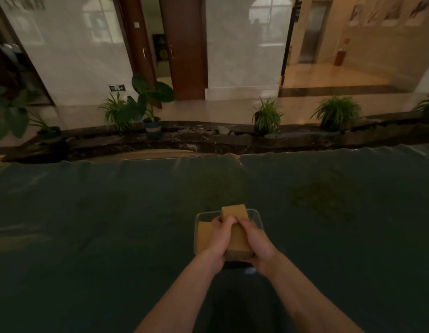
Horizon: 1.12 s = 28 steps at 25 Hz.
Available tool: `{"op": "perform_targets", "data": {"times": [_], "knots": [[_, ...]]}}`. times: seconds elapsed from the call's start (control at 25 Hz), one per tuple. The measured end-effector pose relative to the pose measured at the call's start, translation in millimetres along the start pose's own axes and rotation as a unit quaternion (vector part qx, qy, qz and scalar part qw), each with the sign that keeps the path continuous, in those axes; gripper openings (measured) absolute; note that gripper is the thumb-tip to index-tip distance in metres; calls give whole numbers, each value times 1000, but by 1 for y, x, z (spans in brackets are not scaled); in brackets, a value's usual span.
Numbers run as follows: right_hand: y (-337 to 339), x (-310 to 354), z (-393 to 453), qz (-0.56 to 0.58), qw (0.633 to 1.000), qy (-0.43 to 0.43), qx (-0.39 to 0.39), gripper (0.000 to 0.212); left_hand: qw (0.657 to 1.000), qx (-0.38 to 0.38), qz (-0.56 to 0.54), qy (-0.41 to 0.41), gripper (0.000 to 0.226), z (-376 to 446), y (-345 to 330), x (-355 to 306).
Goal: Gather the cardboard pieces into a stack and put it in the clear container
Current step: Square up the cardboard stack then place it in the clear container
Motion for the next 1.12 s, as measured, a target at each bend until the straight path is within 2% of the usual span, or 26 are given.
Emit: {"op": "perform_targets", "data": {"times": [0.28,0.52,0.72,0.8,0.92,1.0,1.12], "knots": [[45,27,62,-48,998,-39,22,40,999,-32,-5,23,74,48,-38,-23],[59,27,110,-119,993,-13,22,52,998,13,-25,50,63,89,-36,-27],[68,4,140,-148,988,-44,30,44,996,9,-39,81,61,132,-23,-14],[83,-2,153,-173,985,-15,-14,34,995,12,-24,98,57,149,-24,-6],[122,-4,170,-293,944,49,-142,35,992,-3,-1,127,44,169,-21,10],[138,-21,178,-305,941,18,-145,34,988,-17,6,155,37,176,-17,22],[149,-52,185,-218,966,-65,-122,24,982,-32,26,186,32,187,-11,38]]}}
Point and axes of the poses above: each hand's wrist, its own z-axis towards the middle knuckle, its own y-axis out of the back of the hand, x = y × z, the point moved 6 cm from there along z, towards the middle knuckle, and after that the axes turned 10 degrees about y, right-handed, at the moved point
